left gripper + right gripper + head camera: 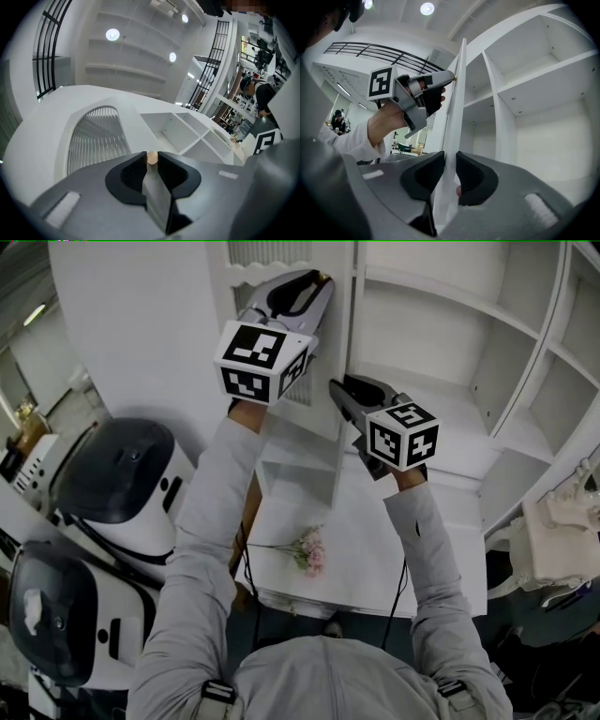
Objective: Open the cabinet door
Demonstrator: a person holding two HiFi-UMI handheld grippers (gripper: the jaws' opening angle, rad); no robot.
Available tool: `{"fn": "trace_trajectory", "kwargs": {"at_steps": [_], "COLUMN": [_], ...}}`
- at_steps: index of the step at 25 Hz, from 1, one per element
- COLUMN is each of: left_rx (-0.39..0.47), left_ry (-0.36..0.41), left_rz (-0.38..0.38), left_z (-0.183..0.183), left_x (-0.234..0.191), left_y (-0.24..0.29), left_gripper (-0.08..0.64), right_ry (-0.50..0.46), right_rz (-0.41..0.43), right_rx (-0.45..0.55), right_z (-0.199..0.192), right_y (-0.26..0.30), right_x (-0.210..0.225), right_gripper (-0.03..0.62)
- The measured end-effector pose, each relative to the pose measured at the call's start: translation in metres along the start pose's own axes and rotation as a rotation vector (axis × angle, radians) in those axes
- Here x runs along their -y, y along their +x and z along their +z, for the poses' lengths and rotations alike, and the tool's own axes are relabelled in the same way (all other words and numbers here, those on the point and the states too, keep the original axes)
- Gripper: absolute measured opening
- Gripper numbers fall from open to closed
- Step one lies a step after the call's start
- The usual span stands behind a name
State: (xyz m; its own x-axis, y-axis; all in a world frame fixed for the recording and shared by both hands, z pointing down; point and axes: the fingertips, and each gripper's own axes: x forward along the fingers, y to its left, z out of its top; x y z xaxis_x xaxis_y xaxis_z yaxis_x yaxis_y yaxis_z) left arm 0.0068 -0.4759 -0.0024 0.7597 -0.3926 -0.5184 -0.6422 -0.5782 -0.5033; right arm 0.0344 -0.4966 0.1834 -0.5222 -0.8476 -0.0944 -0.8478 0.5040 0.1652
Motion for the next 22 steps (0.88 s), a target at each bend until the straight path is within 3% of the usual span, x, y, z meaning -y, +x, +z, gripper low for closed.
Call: {"fn": "trace_trajectory", "kwargs": {"at_steps": [14, 22], "left_rx": [0.09, 0.104], "left_ry": [-0.152, -0.136], "left_rz": [-0.161, -0.192], "left_z": [0.032, 0.049], "left_x": [-0.023, -0.066], "left_y": [-0.082, -0.143], "left_gripper": [0.095, 0.106], "right_ry": [-0.025, -0.082], "right_rz": [-0.216, -0.253], "right_rx": [-0.013, 0.005], "right_z": [0.008, 0.018], "right_y": [-0.008, 0.018], "right_x": [-0.099, -0.174], "right_gripper": [0.075, 0.086]}}
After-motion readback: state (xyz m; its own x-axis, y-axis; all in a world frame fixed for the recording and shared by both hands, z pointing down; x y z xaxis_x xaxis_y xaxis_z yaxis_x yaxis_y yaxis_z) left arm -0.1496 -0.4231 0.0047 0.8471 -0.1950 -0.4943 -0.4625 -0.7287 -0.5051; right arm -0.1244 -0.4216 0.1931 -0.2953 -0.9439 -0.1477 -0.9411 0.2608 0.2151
